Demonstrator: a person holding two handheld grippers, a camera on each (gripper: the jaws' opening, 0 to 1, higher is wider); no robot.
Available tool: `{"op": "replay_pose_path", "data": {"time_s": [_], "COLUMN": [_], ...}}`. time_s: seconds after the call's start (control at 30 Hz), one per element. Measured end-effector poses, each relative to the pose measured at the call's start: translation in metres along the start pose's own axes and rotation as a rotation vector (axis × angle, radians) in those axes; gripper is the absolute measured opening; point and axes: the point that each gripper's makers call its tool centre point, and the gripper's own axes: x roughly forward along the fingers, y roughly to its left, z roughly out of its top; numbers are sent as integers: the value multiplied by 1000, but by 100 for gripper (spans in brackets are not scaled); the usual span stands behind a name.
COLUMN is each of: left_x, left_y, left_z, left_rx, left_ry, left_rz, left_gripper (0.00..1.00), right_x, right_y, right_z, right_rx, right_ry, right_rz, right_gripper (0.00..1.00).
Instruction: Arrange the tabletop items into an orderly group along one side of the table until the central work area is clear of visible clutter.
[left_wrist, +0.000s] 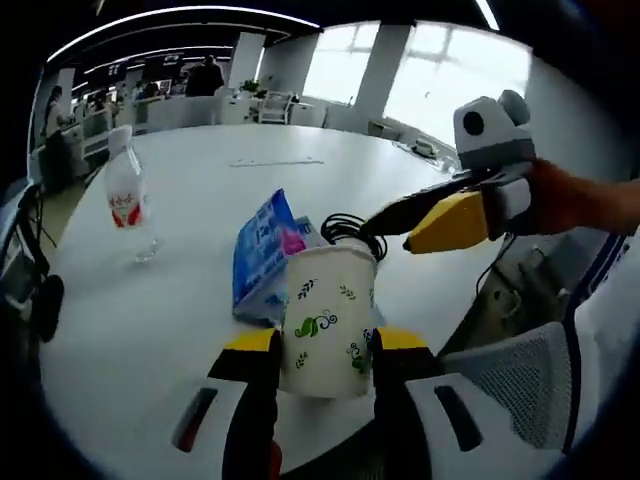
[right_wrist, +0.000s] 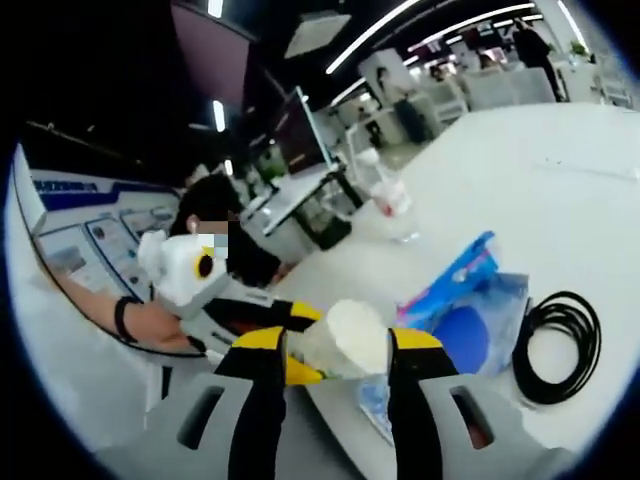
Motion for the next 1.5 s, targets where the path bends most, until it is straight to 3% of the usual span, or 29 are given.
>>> {"op": "replay_pose_path", "data": {"time_s": [0.27, 0.43, 0.5, 0.8, 0.97, 1.27, 1.5], "left_x": [-1, -1, -1, 6, 8, 7, 7], "left_y": [-13, -29, -35, -46, -45, -33, -27], "left_z": [4, -6, -8, -8, -7, 7, 9], "left_rx": [88, 235, 257, 295, 305, 270, 243], "left_ry": [13, 76, 84, 100, 108, 74, 70], "left_rz": [-36, -86, -104, -151, -160, -130, -107], "left_gripper": [35, 36, 36, 36, 36, 37, 38], "right_x": [3, 0, -3, -9, -10, -10, -7], "right_y": [10, 14, 15, 19, 20, 15, 13], "right_z": [-13, -27, -29, -31, -34, -16, -12], "right_rx": [33, 73, 95, 147, 166, 168, 156], "right_ry": [23, 50, 46, 16, 20, -27, -30], "right_rz": [44, 88, 101, 127, 132, 105, 100], "right_gripper": [34, 31, 27, 5, 3, 1, 0]}}
